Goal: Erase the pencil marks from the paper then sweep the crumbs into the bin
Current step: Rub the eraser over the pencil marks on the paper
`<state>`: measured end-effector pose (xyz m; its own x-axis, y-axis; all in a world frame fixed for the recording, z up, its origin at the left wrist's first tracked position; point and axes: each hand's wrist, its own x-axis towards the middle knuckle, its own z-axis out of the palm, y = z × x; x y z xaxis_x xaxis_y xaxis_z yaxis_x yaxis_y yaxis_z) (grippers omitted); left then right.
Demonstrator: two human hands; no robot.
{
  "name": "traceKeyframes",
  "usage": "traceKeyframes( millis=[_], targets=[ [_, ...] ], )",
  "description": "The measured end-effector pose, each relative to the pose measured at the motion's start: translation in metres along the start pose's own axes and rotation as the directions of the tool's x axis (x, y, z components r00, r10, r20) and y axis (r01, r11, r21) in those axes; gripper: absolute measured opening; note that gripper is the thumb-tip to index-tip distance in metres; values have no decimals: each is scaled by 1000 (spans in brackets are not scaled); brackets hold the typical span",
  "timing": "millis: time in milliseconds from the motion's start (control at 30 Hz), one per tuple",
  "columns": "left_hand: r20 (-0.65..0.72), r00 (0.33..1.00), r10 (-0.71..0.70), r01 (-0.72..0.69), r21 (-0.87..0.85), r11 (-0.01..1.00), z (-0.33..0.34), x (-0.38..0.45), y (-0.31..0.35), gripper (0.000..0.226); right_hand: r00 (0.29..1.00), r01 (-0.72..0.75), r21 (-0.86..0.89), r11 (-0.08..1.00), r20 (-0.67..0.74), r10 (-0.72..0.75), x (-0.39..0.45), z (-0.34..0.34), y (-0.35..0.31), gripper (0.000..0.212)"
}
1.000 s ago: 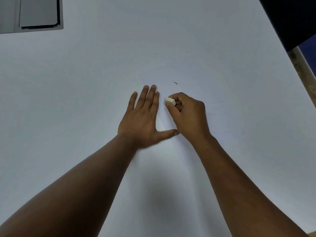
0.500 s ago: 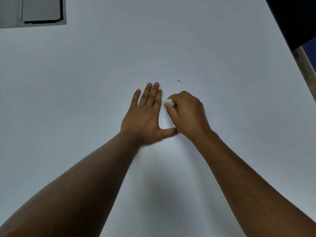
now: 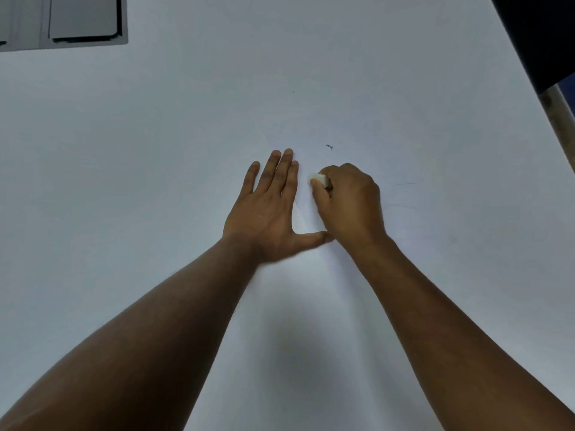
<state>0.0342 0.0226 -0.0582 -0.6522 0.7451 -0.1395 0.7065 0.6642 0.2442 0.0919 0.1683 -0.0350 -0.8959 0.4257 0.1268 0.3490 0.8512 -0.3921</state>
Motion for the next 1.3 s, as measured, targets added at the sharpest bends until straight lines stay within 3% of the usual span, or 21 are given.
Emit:
traceKeyframes(
  millis=[133,233,433,567,733,833,1000,1100,1200,1300],
  targets=[
    [1,1000,0,0,7,1000,0,0,1,126,987,-160,170,972,22,159,3,-12,18,25],
    [-11,1000,10,-10,1,1000,1,0,0,123,988,-155,235,959,14,156,-1,-12,12,22],
    [-25,1000,12,-12,8,1000,2,0,0,121,999,14,108,994,39,-18,3,0,-10,18],
    [-3,1000,4,-4,10,1000,-1,0,1,122,993,-118,55,991,-4,118,9,-13,19,20],
    [4,1000,0,0,18,1000,0,1,1,123,954,-291,138,947,-36,298,7,-24,40,20],
    [-3,1000,4,-4,14,1000,0,1,0,123,959,-267,197,943,-41,280,8,-18,22,20],
    [-12,1000,6,-6,18,1000,1,0,1,123,996,-85,150,985,0,86,3,-1,-8,17],
    [0,1000,1,-1,13,1000,1,0,1,123,985,-156,61,986,-60,160,10,-12,22,17],
    [-5,1000,-4,4,15,1000,0,0,1,123,959,-264,84,961,-87,271,12,-25,52,18],
    [-9,1000,2,-2,11,1000,1,-1,2,123,954,-262,139,955,-110,278,9,-25,49,17]
  ],
)
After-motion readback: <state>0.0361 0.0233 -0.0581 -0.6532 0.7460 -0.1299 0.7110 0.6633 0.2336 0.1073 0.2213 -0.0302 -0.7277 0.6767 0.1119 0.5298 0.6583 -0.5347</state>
